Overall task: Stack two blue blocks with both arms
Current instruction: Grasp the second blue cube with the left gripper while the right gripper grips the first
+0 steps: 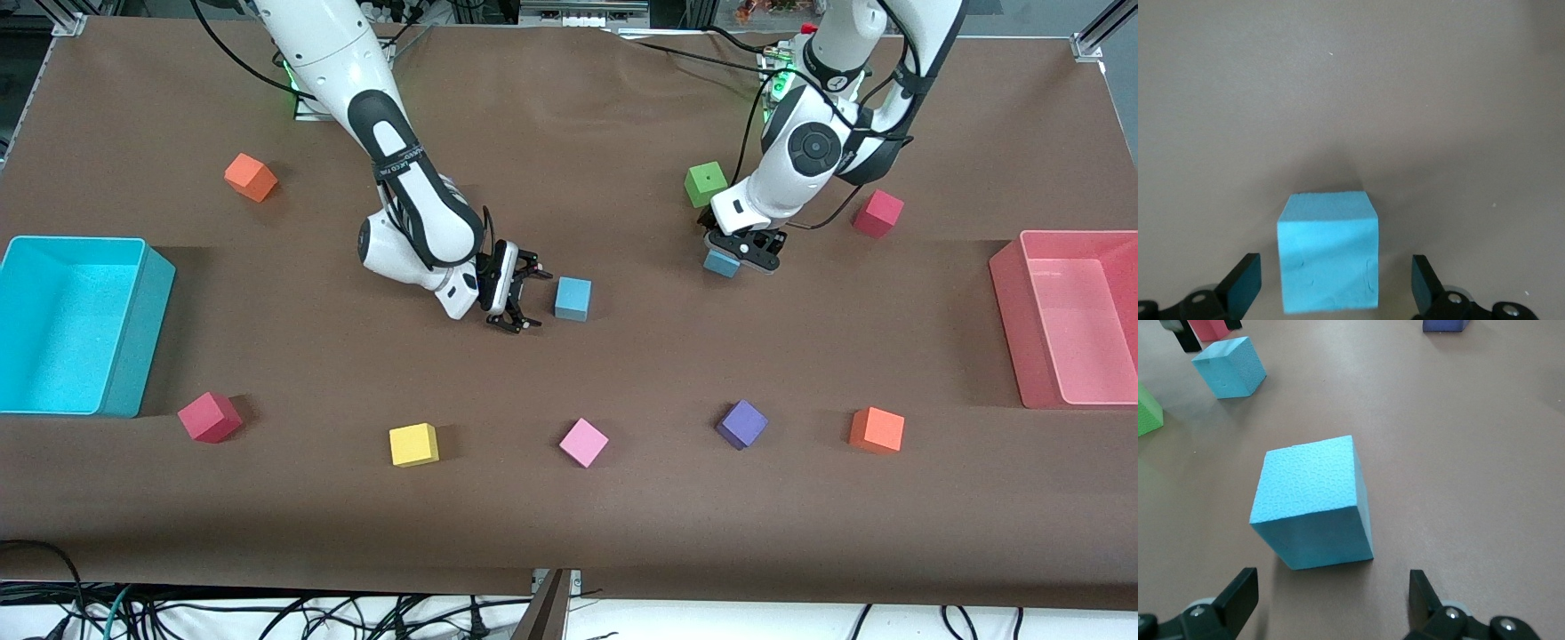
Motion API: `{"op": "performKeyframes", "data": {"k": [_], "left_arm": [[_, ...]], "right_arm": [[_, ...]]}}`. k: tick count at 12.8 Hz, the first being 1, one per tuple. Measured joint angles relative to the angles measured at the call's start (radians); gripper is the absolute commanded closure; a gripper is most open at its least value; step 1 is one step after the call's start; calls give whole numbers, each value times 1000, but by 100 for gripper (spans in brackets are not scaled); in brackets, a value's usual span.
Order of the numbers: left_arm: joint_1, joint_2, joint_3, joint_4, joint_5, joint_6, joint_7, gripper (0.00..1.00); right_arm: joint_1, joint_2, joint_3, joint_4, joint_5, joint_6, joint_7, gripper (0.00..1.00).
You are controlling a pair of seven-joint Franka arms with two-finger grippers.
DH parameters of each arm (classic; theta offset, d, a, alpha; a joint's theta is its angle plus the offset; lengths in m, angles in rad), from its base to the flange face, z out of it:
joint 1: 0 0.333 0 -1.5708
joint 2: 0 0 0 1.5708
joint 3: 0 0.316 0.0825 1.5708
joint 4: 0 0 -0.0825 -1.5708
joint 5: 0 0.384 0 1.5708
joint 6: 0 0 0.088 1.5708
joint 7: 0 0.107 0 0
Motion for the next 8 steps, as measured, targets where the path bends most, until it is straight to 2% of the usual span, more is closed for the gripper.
{"op": "performKeyframes", "data": {"k": [3, 4, 5, 7, 8], "left_arm": [[1, 46, 0, -4, 0, 43, 0, 6], [1, 50, 0, -4, 0, 45, 0, 23], [1, 51, 0, -4, 0, 45, 0, 51], [1, 50, 0, -4, 0, 45, 0, 74], [1, 50, 0, -4, 0, 45, 1, 82]], "right_arm": [[0, 0, 0, 1, 1, 0, -10, 0], [1, 0, 0, 2, 1, -1, -12, 0], [2, 0, 0, 2, 1, -1, -13, 0], [5, 1, 1, 2, 1, -1, -14, 0], [7, 2, 1, 2, 1, -1, -14, 0]]}}
